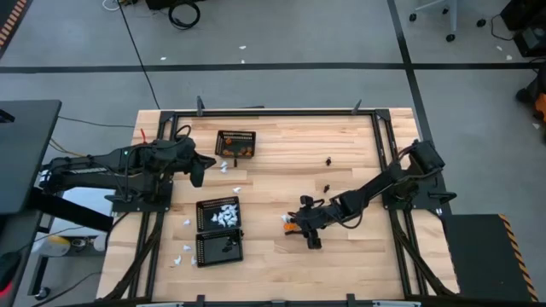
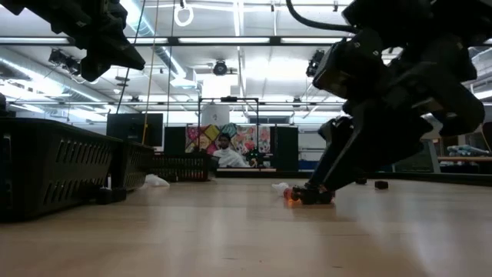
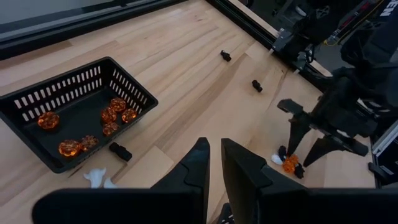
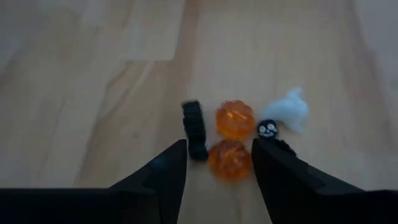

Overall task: Sort Halloween decoration
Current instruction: Put the orange pumpkin toy into the top black bin

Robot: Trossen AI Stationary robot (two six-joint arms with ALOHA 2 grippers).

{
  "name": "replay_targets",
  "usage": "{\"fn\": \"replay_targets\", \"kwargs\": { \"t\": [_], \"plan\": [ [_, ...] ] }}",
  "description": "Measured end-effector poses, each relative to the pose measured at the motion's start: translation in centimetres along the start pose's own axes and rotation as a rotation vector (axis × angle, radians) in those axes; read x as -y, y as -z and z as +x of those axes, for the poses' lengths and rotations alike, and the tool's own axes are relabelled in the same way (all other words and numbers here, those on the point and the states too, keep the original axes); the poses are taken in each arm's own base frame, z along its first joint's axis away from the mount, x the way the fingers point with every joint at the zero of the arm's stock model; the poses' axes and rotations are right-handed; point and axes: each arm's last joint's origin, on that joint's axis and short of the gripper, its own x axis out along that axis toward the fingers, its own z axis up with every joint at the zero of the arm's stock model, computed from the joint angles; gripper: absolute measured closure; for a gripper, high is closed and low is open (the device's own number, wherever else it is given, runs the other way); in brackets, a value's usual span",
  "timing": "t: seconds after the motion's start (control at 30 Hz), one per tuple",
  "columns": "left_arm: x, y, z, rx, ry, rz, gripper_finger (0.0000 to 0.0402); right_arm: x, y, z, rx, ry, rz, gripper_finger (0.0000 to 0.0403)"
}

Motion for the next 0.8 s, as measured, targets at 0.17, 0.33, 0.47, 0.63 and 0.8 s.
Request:
{"fn": "replay_targets", "kwargs": {
  "t": [0.17, 0.33, 0.47, 0.63, 0.8],
  "plan": [
    [0.00, 0.00, 0.00, 0.000, 0.000, -0.008, 0.0351, 0.11, 0.34, 0.31, -0.021, 0.013, 0.019, 0.0231],
    [0.01, -0.01, -0.01, 0.001, 0.001, -0.010, 0.0351, 0.20, 0.69, 0.25, -0.065, 0.019, -0.033, 0.0247],
    [0.02, -0.02, 0.00, 0.002, 0.002, -0.010, 0.0351, 0.18, 0.83, 0.24, -0.078, 0.020, -0.042, 0.0257],
    [0.02, -0.03, 0.00, 0.003, 0.003, -0.010, 0.0351, 0.18, 0.79, 0.25, -0.072, 0.018, -0.041, 0.0279],
    [0.03, -0.03, 0.00, 0.003, 0.003, -0.010, 0.0351, 0.18, 0.82, 0.25, -0.076, 0.017, -0.042, 0.0293]
  ]
}}
